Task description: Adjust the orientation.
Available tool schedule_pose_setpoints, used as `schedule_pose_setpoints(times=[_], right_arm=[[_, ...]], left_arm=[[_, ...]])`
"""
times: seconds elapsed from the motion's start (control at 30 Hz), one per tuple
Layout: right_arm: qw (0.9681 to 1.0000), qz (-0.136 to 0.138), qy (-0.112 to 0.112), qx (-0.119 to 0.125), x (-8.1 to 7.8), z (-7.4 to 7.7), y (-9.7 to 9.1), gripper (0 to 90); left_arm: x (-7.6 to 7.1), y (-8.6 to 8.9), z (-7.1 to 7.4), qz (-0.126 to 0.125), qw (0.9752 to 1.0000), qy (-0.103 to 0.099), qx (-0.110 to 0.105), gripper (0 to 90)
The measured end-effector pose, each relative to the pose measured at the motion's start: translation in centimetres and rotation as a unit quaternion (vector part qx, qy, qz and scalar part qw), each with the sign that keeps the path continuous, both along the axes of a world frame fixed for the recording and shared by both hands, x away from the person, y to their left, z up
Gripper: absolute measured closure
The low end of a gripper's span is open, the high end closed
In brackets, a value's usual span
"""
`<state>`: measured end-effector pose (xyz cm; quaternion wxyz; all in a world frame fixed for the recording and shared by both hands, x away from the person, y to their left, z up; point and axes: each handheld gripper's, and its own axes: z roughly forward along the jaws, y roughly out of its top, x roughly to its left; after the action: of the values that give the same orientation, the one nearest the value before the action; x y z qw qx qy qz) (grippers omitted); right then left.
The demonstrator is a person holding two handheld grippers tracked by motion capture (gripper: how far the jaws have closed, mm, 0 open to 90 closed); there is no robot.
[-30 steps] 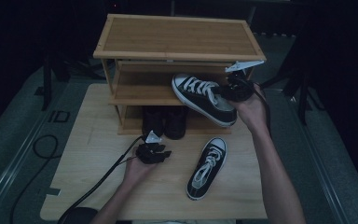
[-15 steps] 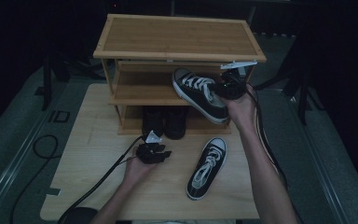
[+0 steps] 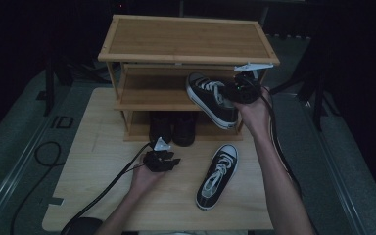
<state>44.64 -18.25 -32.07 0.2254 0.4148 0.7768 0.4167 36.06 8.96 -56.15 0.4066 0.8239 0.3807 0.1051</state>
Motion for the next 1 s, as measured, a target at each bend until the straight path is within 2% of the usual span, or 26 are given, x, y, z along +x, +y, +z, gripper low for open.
schedule_pose_setpoints(times=[0.13,0.2,0.23,0.37,0.43,0.47,0.53,0.63,0.7,0.8,1.0], right_arm=[[1.0000,0.003,-0.001,-0.006,-0.1,-0.1,0.0,58.4],[1.0000,-0.002,-0.005,0.001,-0.2,0.0,0.0,57.6],[1.0000,-0.002,-0.005,0.001,-0.2,0.0,0.0,57.6],[0.9996,-0.010,-0.008,0.024,-0.1,0.2,-0.2,57.0],[0.9991,-0.008,-0.007,0.040,-0.1,0.4,-0.3,56.9],[0.9991,-0.007,-0.007,0.041,-0.2,0.4,-0.3,56.9],[0.9995,-0.006,-0.009,0.030,-0.4,0.6,-0.3,57.0],[0.9994,-0.006,-0.010,0.032,-0.7,0.9,-0.8,59.5],[0.9996,-0.006,-0.012,0.024,-1.1,1.2,-1.2,61.6],[0.9996,-0.008,-0.027,0.011,-1.6,1.6,-2.0,64.4],[0.9992,-0.029,-0.023,0.014,-1.9,1.4,-4.4,74.1]], left_arm=[[-0.1,-0.3,0.1,0.001,1.0000,0.000,0.008,59.5],[-0.3,-0.7,0.3,-0.006,0.9996,-0.005,0.026,59.9],[-0.3,-0.7,0.3,-0.006,0.9996,-0.005,0.026,60.3],[-0.7,-1.9,0.9,-0.022,0.9992,-0.013,0.030,60.3],[-0.7,-2.5,1.1,-0.024,0.9993,-0.016,0.023,60.4],[-0.7,-2.8,1.3,-0.028,0.9991,-0.019,0.025,60.5],[-0.6,-3.3,1.6,-0.033,0.9990,-0.023,0.020,61.3],[-0.5,-3.9,1.9,-0.033,0.9990,-0.027,0.012,63.4],[-0.1,-4.8,2.4,-0.034,0.9988,-0.035,0.005,66.7],[0.4,-5.8,2.7,-0.030,0.9984,-0.046,0.012,72.5],[1.7,-7.7,2.9,-0.010,0.9973,-0.064,0.035,86.0]])
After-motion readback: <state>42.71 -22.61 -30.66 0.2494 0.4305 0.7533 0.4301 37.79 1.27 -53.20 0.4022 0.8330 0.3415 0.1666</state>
